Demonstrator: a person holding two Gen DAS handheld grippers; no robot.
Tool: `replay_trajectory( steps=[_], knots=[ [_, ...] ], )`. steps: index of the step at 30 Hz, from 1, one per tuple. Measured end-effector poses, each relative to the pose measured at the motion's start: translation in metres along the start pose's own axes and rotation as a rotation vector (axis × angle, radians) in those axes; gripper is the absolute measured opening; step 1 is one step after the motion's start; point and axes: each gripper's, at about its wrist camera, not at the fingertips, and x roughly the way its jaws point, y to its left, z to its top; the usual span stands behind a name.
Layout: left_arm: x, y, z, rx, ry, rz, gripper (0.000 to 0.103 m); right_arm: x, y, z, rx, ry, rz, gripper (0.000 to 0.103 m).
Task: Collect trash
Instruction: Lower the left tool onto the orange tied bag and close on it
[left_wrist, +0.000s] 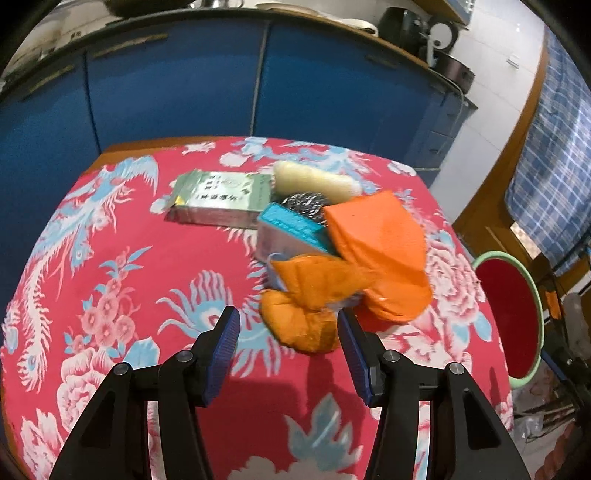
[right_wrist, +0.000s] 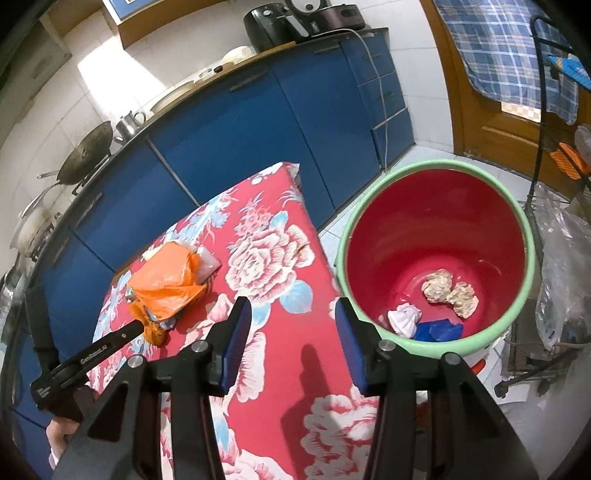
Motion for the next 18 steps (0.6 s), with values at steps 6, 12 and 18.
replay_trajectory(
  steps=[6,12,18],
  knots=[
    [0.013,0.005,-0.002,-0.013,0.021,-0.003,0.057,0.010,0.011,-0.003,-0.024,0.024,0.003,0.050],
    [0.019,0.008,-0.002,-0.024,0.024,-0.024,0.057,0.015,0.015,-0.005,-0.034,0.038,0.000,0.050],
    [0.022,0.008,-0.003,-0.031,0.022,-0.074,0.057,0.018,0.018,-0.006,-0.040,0.047,0.003,0.050]
  ],
)
